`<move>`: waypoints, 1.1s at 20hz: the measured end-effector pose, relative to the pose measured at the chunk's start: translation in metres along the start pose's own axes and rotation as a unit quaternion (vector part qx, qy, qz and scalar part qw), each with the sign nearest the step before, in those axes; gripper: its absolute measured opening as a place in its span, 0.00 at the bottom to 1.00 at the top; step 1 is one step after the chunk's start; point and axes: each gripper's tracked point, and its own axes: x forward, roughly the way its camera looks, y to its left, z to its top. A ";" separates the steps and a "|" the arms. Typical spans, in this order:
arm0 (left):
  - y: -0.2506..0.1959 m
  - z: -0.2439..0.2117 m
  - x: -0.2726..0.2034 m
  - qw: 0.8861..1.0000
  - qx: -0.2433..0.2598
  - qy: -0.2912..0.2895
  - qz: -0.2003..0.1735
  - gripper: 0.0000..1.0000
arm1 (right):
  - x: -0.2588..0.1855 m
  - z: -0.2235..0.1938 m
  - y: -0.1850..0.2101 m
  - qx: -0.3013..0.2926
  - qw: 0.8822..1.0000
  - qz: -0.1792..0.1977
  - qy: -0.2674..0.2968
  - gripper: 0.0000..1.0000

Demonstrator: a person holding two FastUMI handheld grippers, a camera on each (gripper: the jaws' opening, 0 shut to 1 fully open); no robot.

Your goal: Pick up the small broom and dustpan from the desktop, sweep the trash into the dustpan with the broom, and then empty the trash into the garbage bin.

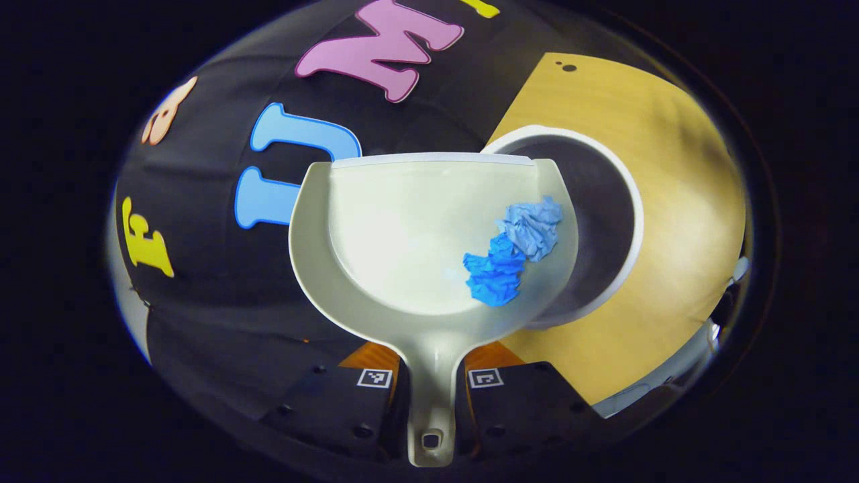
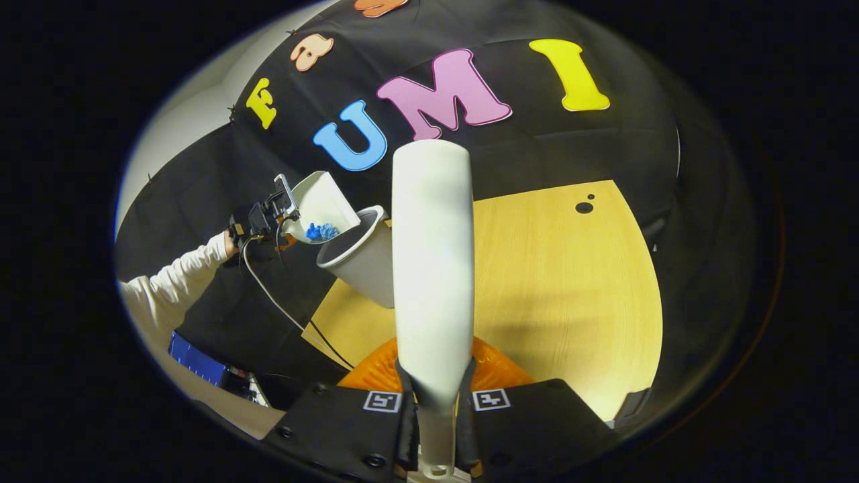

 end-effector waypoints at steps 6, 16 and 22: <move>0.029 -0.010 0.007 0.985 0.153 0.044 0.071 0.25 | 0.017 -0.008 0.001 0.006 1.000 0.002 0.016 0.24; 0.058 -0.005 0.008 0.905 0.346 0.004 0.246 0.25 | 0.035 0.005 -0.008 0.012 1.000 -0.003 0.017 0.24; 0.006 -0.007 0.017 0.980 0.125 -0.067 0.142 0.25 | 0.044 0.009 -0.014 0.017 0.999 -0.010 0.028 0.24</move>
